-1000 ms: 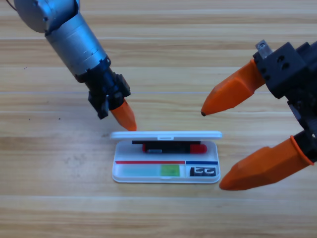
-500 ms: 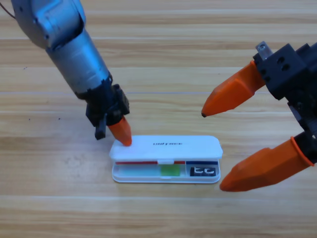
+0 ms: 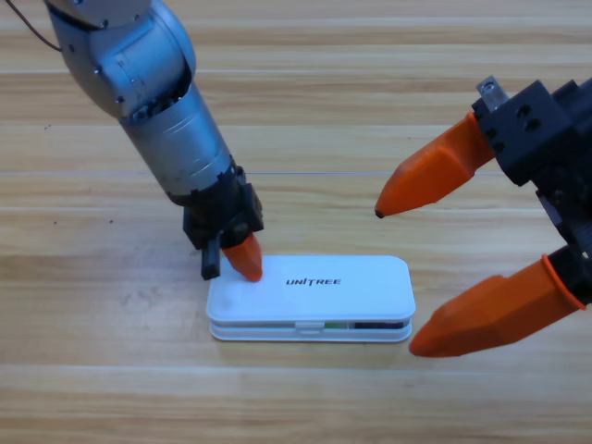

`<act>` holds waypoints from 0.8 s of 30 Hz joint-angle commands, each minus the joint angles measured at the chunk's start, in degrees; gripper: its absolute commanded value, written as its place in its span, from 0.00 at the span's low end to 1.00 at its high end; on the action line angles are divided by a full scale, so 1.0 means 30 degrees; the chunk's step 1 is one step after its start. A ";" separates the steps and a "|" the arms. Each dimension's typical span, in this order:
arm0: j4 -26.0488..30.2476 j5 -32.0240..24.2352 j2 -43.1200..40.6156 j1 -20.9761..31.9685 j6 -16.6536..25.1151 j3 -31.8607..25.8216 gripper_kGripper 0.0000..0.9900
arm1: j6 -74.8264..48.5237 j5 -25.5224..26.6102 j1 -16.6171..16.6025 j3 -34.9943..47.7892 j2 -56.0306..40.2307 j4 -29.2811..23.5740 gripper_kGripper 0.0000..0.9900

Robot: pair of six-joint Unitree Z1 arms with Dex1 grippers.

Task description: Clean up eraser and pencils

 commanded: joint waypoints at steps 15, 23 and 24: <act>-0.3112 0.0121 0.1593 -0.1135 0.0177 0.3294 0.00 | 0.0306 0.0523 0.0224 0.0678 -0.0597 -0.0238 0.98; -0.3141 0.0209 0.0451 -0.1135 0.0323 0.3675 0.00 | 0.0335 0.0552 0.0224 0.0619 -0.0509 -0.0238 0.98; -0.2585 0.0267 -0.0282 -0.1135 0.0265 0.3236 0.00 | 0.0364 0.0552 0.0224 0.0619 -0.0509 -0.0238 0.98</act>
